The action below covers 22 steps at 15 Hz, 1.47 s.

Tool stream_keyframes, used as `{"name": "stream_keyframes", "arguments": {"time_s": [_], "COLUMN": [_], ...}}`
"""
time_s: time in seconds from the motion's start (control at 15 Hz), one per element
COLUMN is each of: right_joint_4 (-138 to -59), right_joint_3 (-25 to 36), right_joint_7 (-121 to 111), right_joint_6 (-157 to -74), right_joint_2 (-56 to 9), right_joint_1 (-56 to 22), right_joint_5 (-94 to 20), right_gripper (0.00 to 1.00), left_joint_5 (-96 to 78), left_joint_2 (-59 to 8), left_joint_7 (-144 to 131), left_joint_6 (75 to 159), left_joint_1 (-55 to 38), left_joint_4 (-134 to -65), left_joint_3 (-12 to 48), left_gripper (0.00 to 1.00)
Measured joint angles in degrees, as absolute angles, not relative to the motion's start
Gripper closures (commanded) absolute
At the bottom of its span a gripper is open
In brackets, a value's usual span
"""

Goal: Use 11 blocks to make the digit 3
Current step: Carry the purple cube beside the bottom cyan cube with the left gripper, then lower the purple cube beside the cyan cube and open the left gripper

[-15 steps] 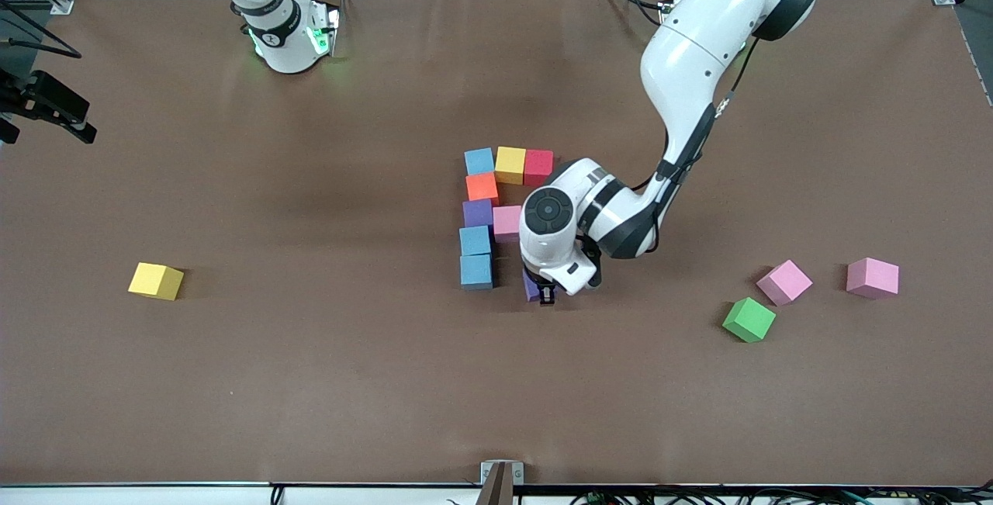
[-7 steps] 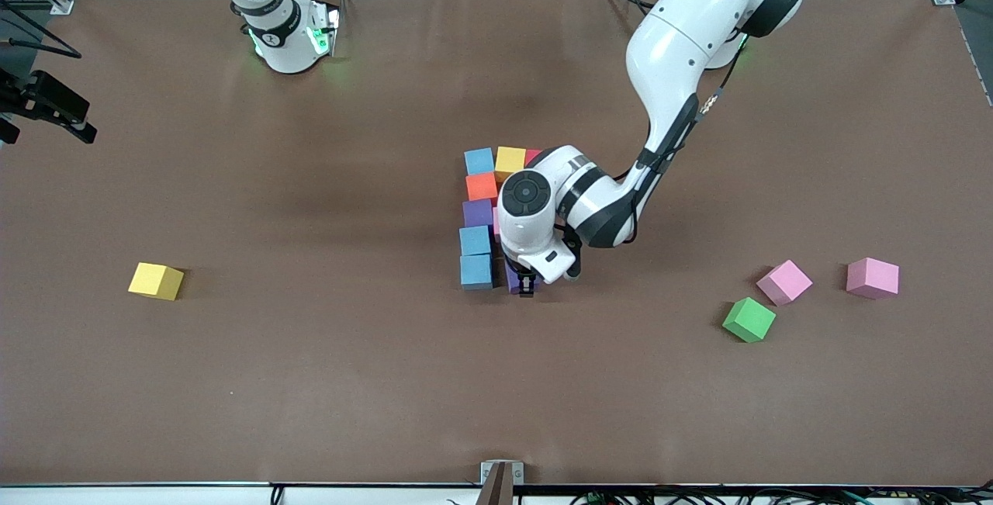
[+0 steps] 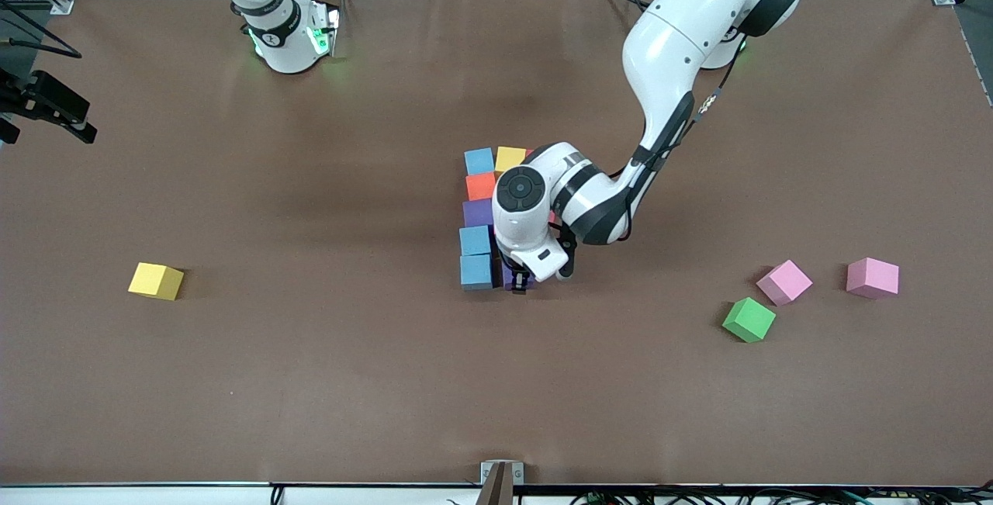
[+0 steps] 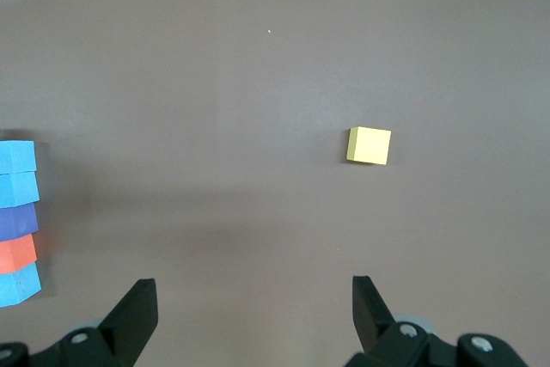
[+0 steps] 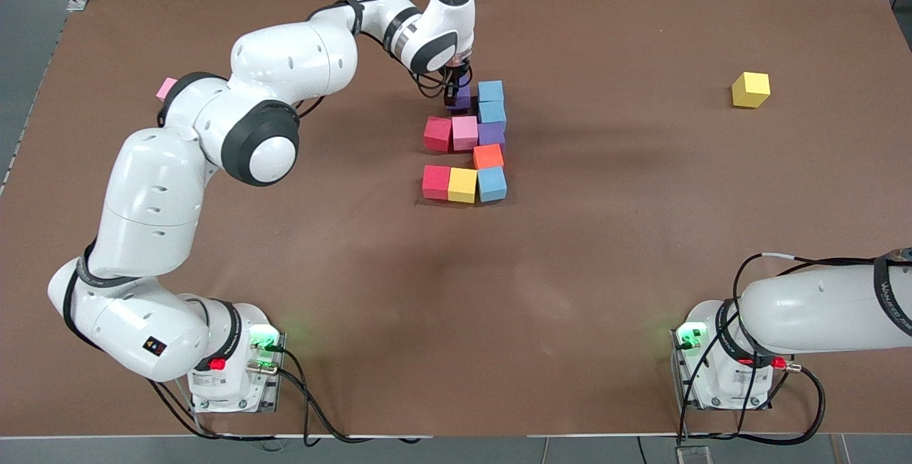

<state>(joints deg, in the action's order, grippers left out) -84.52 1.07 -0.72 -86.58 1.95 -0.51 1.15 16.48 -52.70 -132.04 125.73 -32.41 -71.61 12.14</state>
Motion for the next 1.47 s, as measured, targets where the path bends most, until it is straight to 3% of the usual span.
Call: {"name": "stream_keyframes", "arguments": {"time_s": [1.0,1.47], "right_joint_4": [-84.52,-84.52], "right_joint_3": [1.07,1.08], "right_joint_7": [-0.72,-0.72], "right_joint_6": [-86.58,-86.58], "right_joint_2": [1.95,1.95], "right_joint_1": [-0.51,-0.51], "right_joint_5": [1.15,1.15], "right_gripper": [0.0,0.0], "left_joint_5": [16.48,16.48], "left_joint_2": [-53.65,-53.82], "left_joint_7": [-132.0,-132.0], "left_joint_6": [128.05,128.14], "left_joint_1": [-33.42,-33.42], "left_joint_4": [-71.61,-71.61], "left_joint_3": [12.03,12.02], "left_gripper": [0.76,0.61]}}
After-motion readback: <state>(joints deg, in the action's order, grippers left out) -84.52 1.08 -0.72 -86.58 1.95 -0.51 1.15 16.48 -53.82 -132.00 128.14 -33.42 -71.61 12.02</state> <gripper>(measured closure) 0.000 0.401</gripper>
